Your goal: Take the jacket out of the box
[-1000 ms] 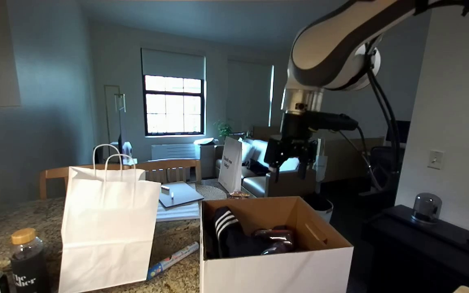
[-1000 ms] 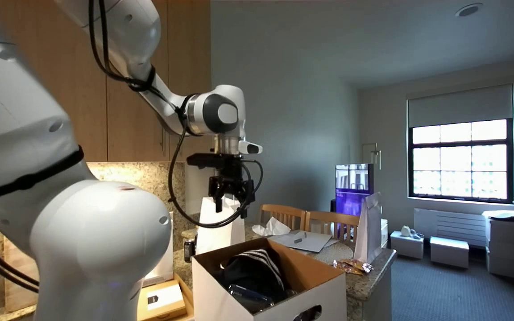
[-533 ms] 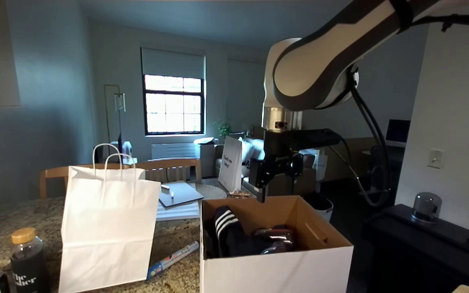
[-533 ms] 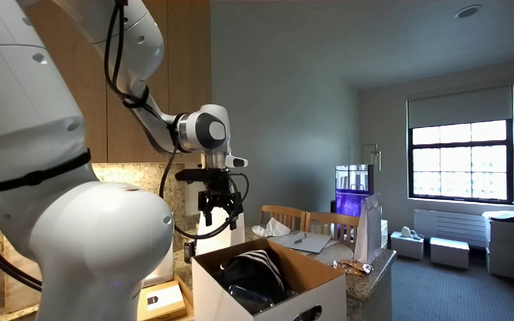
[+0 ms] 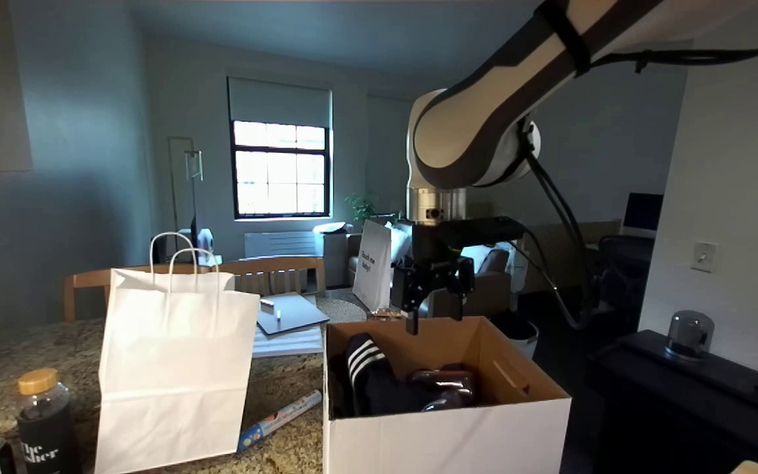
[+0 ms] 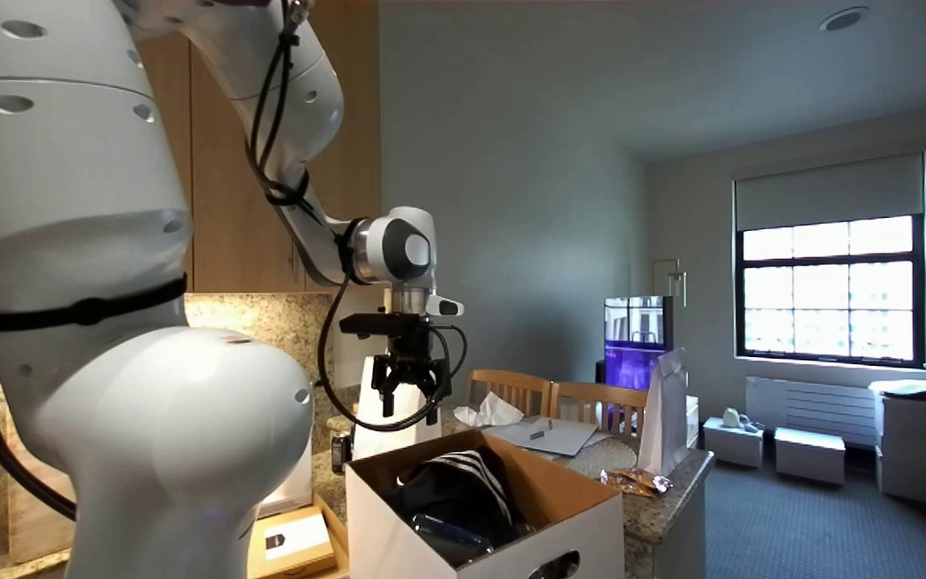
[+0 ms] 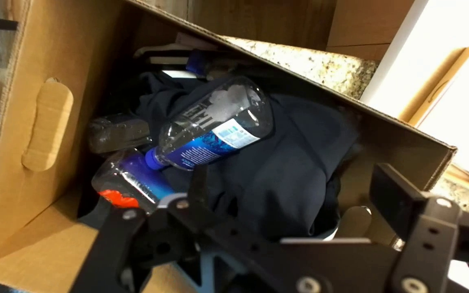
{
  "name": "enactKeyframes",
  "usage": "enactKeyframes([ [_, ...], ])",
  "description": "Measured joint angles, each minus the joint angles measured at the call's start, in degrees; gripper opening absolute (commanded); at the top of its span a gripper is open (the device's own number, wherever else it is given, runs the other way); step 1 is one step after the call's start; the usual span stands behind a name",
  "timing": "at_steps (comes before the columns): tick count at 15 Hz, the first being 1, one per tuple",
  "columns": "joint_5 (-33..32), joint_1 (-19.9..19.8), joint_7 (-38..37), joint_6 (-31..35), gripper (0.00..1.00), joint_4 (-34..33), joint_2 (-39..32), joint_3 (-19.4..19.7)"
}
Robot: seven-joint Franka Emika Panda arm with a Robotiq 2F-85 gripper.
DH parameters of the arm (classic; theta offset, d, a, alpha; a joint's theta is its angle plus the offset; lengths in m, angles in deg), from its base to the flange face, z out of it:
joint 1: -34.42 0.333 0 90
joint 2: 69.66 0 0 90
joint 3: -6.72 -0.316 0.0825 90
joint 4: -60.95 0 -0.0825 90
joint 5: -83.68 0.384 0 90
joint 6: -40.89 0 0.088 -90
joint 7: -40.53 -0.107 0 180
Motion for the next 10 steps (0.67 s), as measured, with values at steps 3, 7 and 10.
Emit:
enactKeyframes([
  [3,2.4,1.74,2.67,0.11,1.0,-4.92,-5.75,0.94],
  [7,2.53,3.92,2.51,-1.22,1.0,-8.69,-14.01,0.58],
  [10,2.51,4.24,2.27,-2.44,1.0,-10.56,-17.98,0.59],
])
